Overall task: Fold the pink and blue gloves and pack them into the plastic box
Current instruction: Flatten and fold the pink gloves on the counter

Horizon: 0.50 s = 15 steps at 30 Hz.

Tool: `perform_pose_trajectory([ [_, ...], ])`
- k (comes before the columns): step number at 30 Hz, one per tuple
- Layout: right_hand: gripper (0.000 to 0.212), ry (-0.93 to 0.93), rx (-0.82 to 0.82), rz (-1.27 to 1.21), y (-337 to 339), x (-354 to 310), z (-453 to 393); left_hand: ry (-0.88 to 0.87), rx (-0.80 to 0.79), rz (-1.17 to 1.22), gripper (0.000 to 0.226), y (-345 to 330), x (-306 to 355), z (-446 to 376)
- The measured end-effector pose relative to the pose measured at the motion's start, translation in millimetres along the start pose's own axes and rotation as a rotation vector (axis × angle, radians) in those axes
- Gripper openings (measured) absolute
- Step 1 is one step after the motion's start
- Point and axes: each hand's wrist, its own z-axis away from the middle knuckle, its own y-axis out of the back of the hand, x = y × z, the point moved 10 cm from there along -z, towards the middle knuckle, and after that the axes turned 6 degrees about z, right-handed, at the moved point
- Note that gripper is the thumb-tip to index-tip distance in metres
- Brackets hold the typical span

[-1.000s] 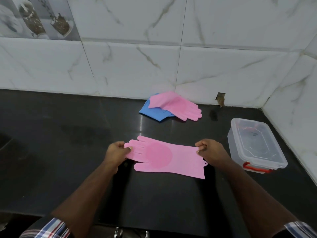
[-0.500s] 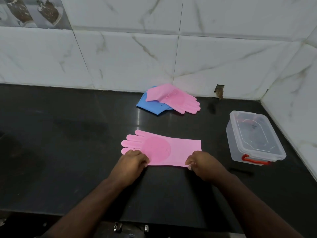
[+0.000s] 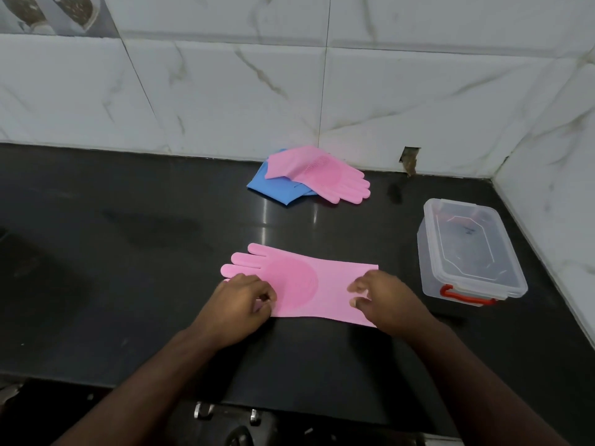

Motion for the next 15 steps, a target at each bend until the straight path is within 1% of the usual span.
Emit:
perform_pose_trajectory([
  [2, 0.047, 0.045, 0.054, 0.032, 6.3, -6.2, -5.1, 0.040, 0.018, -0.078, 0.032, 3.4, 1.8, -8.1],
  [3, 0.056, 0.073, 0.060, 0.049, 6.5, -11.2, -8.0, 0.070, -0.003, -0.117, 0.039, 2.5, 1.6, -12.3],
  [5, 0.070, 0.122, 0.037, 0.105, 0.7, -19.7, -13.3, 0.137, -0.101, -0.180, 0.057, -5.0, -0.7, -17.8],
  [7, 0.081, 0.125, -0.015, 0.156, -9.9, -20.9, -16.2, 0.198, -0.205, -0.208, 0.069, -13.8, -4.2, -18.3],
  [10, 0.083, 0.105, -0.065, 0.209, -23.9, -16.7, -17.3, 0.234, -0.252, -0.206, 0.072, -18.9, -8.4, -15.4],
  [15, 0.079, 0.081, -0.064, 0.192, -27.0, -12.2, -17.9, 0.199, -0.205, -0.194, 0.065, -14.7, -12.1, -20.8],
])
